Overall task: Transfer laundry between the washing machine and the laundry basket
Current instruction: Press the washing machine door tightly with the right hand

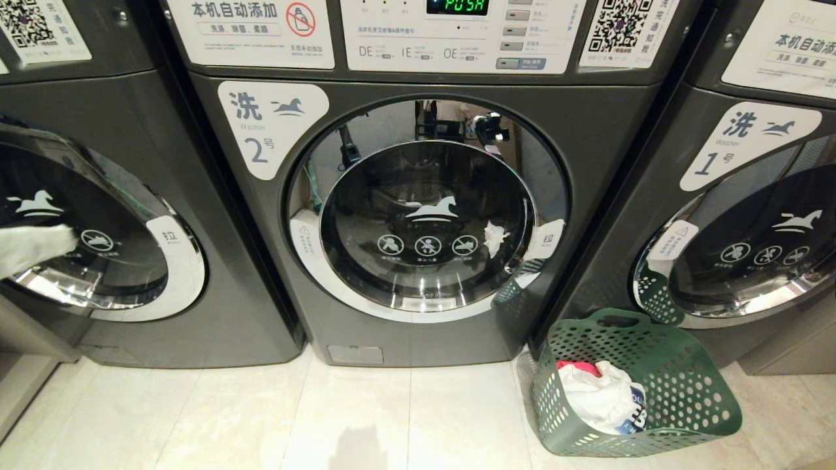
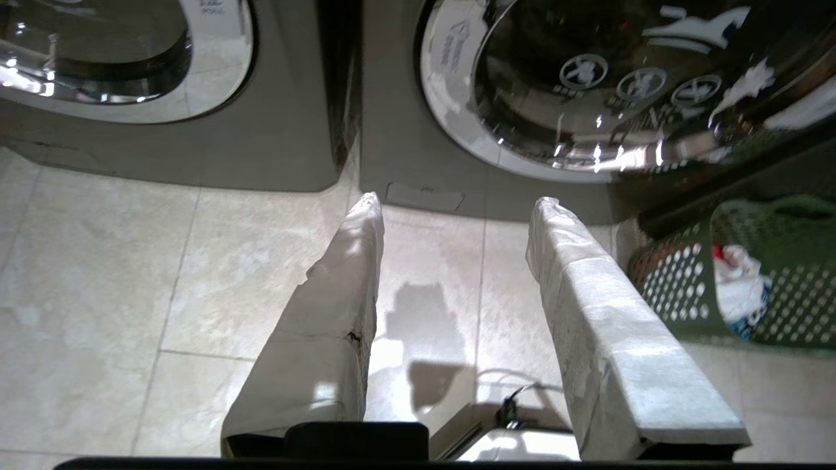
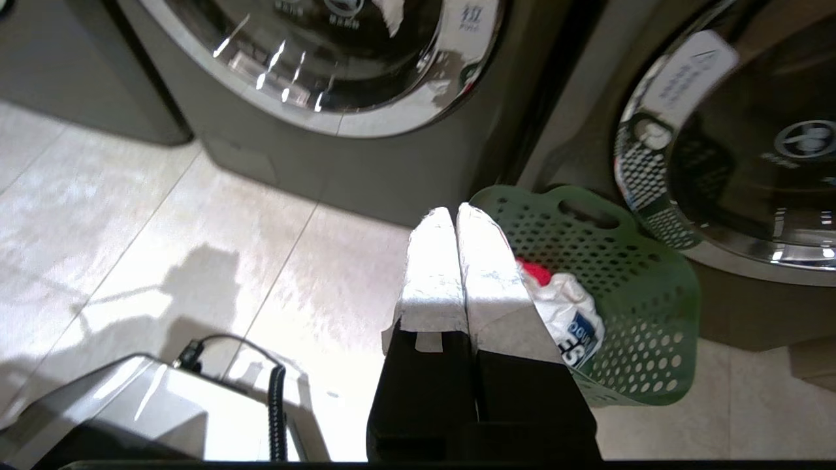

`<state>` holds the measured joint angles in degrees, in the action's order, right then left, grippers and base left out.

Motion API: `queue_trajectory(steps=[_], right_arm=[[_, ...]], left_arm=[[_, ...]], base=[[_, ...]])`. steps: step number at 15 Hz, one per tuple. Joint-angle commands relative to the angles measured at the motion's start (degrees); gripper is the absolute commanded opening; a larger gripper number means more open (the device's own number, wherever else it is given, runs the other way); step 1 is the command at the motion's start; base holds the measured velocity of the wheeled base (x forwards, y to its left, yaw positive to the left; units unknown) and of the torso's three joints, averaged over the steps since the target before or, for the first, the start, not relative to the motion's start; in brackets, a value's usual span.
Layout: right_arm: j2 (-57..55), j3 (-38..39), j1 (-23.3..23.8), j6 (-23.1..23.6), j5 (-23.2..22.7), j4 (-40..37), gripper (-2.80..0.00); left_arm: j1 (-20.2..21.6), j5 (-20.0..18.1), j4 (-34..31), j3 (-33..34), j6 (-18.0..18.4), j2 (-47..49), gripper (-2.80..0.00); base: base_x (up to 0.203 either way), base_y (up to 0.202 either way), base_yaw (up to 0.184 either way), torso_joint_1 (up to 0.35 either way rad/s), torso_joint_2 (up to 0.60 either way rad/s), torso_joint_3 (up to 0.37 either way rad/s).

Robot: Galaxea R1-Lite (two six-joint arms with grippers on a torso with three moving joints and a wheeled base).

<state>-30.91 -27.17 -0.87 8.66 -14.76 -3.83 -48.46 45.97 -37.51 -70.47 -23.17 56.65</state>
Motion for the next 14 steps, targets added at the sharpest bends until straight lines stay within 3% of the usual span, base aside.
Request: queue_trajectory(steps=[1, 3, 5, 7, 11, 12, 14], right_arm=[[-28.4, -5.4, -0.9, 1.2, -1.1, 4.2, -2.80], [-43.3, -7.9, -2.0, 2.4, -1.4, 12.4, -2.80], [-55.0, -9.6, -3.2, 3.3, -0.5, 21.9, -2.80], [-62.4, -10.6, -4.0, 3.8, 0.2, 29.7, -2.80], [-72.5, -11.8, -4.4, 3.9, 1.5, 43.5, -2.80], [-75.0, -12.3, -4.4, 3.9, 1.9, 46.8, -2.80], [-79.7, -12.9, -4.5, 3.9, 2.4, 54.3, -2.80]], left_arm=[[0.4, 0.5, -9.6, 1.6, 1.8, -15.1, -2.80], [3.8, 0.4, -16.3, 2.1, 6.8, -23.5, -2.80], [10.8, -2.6, -19.8, 2.9, 12.8, -30.8, -2.80], [19.8, -13.7, -20.8, 3.4, 18.2, -35.2, -2.80], [41.9, -43.7, -21.0, 4.6, 22.5, -39.4, -2.80], [45.5, -48.5, -20.4, 6.7, 23.4, -41.0, -2.80], [48.8, -51.7, -17.8, 12.5, 25.5, -46.3, -2.80]], base=[[0.000, 0.000, 0.000, 0.000, 0.00, 0.000], [0.000, 0.000, 0.000, 0.000, 0.00, 0.000], [0.000, 0.000, 0.000, 0.000, 0.00, 0.000], [0.000, 0.000, 0.000, 0.000, 0.00, 0.000], [0.000, 0.000, 0.000, 0.000, 0.00, 0.000], [0.000, 0.000, 0.000, 0.000, 0.00, 0.000], [0.000, 0.000, 0.000, 0.000, 0.00, 0.000]])
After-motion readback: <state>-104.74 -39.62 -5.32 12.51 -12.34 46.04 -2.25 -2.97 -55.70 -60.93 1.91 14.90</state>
